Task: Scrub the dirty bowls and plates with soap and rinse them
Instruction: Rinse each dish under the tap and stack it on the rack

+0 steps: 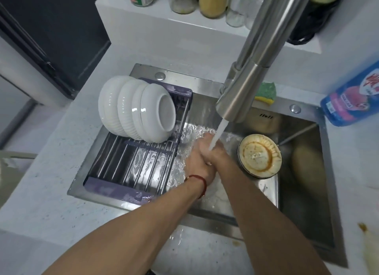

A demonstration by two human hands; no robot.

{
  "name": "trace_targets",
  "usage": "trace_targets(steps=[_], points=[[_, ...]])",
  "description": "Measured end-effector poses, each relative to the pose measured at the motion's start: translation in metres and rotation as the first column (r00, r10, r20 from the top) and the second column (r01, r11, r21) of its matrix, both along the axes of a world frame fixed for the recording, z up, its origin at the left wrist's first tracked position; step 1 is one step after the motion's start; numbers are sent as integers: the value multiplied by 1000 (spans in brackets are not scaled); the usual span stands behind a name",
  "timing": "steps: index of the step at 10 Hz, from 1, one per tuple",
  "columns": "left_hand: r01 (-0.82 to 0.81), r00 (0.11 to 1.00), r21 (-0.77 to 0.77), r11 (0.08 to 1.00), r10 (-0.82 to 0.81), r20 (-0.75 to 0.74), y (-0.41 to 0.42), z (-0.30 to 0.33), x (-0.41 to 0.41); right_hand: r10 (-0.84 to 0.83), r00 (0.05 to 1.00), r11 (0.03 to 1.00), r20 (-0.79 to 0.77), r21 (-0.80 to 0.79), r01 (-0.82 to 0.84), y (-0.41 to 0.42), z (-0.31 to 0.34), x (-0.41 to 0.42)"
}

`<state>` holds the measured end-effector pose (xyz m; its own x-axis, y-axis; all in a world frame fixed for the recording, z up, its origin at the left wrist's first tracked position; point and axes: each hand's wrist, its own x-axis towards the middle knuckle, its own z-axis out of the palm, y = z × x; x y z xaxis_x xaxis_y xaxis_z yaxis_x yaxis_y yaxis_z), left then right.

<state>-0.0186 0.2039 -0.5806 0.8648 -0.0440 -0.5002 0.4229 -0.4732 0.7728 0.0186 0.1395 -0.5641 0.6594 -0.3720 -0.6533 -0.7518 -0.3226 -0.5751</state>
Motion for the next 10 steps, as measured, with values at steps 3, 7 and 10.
trace_targets(steps=[3, 7, 10], points=[[106, 988, -34, 994, -102, 114, 6, 30, -7, -219, 966, 968, 137, 156, 198, -15, 7, -1], [-49, 992, -257, 965, 16, -129, 37, 79, 35, -631, 770, 587, -91, 594, 551, -25, 9, -61], [-14, 989, -154, 988, 36, 144, 85, 128, 98, -767, 633, 288, -105, 825, 486, 24, 24, -52]])
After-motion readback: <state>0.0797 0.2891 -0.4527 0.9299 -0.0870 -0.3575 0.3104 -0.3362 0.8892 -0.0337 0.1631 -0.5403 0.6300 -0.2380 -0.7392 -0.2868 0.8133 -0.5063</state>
